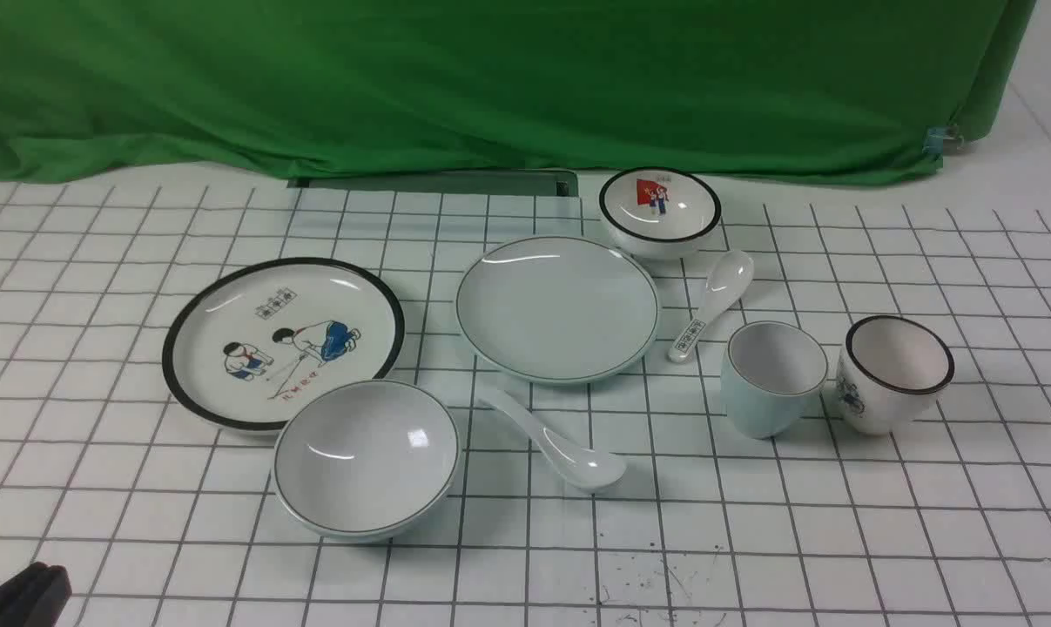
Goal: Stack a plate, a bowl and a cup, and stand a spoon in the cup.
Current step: Use the left arm to grab a blue rice bowl
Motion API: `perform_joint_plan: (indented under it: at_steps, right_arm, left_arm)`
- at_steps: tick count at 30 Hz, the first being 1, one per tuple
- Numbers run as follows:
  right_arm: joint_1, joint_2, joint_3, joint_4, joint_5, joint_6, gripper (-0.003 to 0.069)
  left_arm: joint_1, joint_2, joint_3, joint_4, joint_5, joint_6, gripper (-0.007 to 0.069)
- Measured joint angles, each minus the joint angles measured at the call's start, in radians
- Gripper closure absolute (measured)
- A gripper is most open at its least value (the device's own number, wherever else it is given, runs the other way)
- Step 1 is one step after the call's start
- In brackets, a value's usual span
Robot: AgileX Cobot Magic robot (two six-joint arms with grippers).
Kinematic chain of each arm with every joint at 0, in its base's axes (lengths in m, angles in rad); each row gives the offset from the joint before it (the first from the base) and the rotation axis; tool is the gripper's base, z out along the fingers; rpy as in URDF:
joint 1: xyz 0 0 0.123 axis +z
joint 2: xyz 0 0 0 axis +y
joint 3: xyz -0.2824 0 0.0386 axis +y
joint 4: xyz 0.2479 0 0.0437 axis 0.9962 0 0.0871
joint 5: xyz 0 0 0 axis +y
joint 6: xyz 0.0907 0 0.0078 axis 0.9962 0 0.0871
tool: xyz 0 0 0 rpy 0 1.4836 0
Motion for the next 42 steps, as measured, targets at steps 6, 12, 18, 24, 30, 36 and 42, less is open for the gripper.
perform_joint_plan:
  at_steps: [6, 12, 18, 24, 30, 36, 42]
  right_arm:
    - [0.000, 0.000, 0.000, 0.000, 0.000, 0.000, 0.0478]
    - [0.000, 0.000, 0.000, 0.000, 0.000, 0.000, 0.0464]
    - [0.000, 0.000, 0.000, 0.000, 0.000, 0.000, 0.0449]
    - [0.000, 0.000, 0.000, 0.000, 0.000, 0.000, 0.0431]
    - [0.000, 0.000, 0.000, 0.000, -0.049, 0.000, 0.0421]
    - [0.000, 0.000, 0.000, 0.000, -0.289, 0.000, 0.0420]
    - [0.000, 0.000, 0.000, -0.002, -0.636, 0.047, 0.0419]
  left_arm:
    - [0.000, 0.000, 0.000, 0.000, 0.000, 0.001, 0.0653]
    - [0.000, 0.000, 0.000, 0.003, 0.000, 0.003, 0.0653]
    - [0.000, 0.000, 0.000, 0.015, 0.000, 0.028, 0.0653]
    - [0.000, 0.000, 0.000, 0.022, -0.001, 0.030, 0.0653]
    - [0.000, 0.000, 0.000, 0.023, -0.051, 0.041, 0.0653]
    - [0.000, 0.000, 0.000, 0.026, -0.328, 0.062, 0.0653]
    - [0.000, 0.000, 0.000, 0.030, -0.680, 0.073, 0.0653]
